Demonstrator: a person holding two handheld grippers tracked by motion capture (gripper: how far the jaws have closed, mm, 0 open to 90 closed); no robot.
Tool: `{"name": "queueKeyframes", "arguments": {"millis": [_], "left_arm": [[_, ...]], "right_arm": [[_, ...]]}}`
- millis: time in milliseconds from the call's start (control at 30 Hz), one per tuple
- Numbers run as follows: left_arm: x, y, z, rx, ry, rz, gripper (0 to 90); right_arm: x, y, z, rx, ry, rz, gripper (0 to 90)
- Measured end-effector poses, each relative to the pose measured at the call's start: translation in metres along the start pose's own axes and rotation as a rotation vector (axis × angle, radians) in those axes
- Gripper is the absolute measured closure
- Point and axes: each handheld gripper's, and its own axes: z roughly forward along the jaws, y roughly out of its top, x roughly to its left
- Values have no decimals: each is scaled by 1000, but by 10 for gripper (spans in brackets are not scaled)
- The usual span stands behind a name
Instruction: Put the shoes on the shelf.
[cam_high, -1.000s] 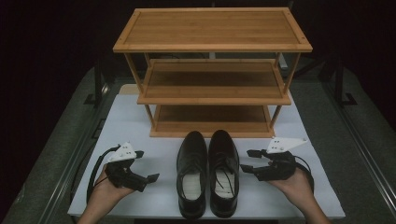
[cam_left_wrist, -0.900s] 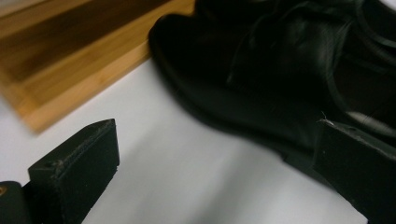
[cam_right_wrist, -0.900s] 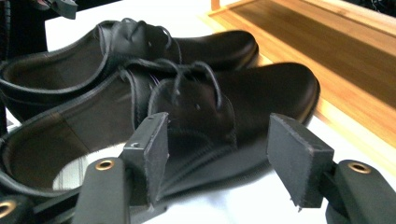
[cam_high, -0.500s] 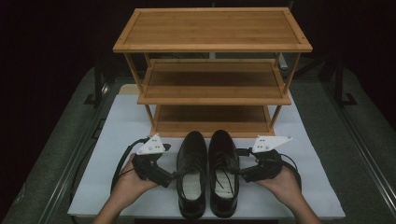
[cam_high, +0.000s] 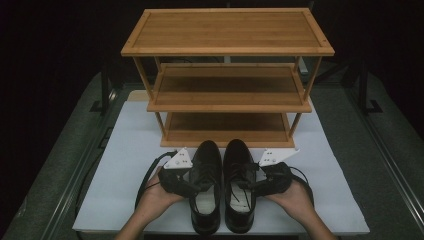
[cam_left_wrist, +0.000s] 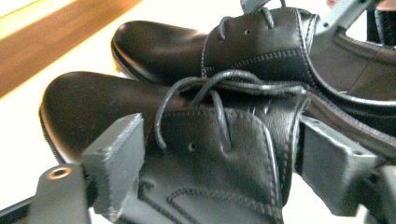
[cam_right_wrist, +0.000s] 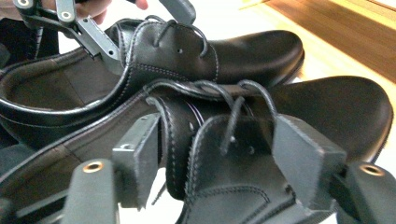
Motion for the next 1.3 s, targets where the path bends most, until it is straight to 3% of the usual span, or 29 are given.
{"name": "queueKeyframes", "arguments": {"millis": [167, 267, 467, 633, 767, 867, 1300], "left_arm": [[3, -6, -8, -34, -12, -19, 398], [0, -5, -11, -34, -6, 4, 496], [-9, 0, -15, 2, 43, 42, 682], [-14, 3, -18, 8, 125, 64, 806], [-15, 4, -20, 12, 170, 83, 829], [-13, 3, -24, -3, 188, 75, 833], [1, 16, -40, -45, 205, 54, 840]], "right_arm": [[1, -2, -2, -11, 7, -8, 506], [3, -2, -4, -18, 16, -18, 597], [6, -2, -7, -24, 3, -53, 763], [8, -2, -8, -19, -24, -76, 828], [8, -1, -11, -27, -53, -78, 835], [6, 0, -14, -35, -74, -78, 838], [-9, 9, -36, -66, -119, -68, 842]]}}
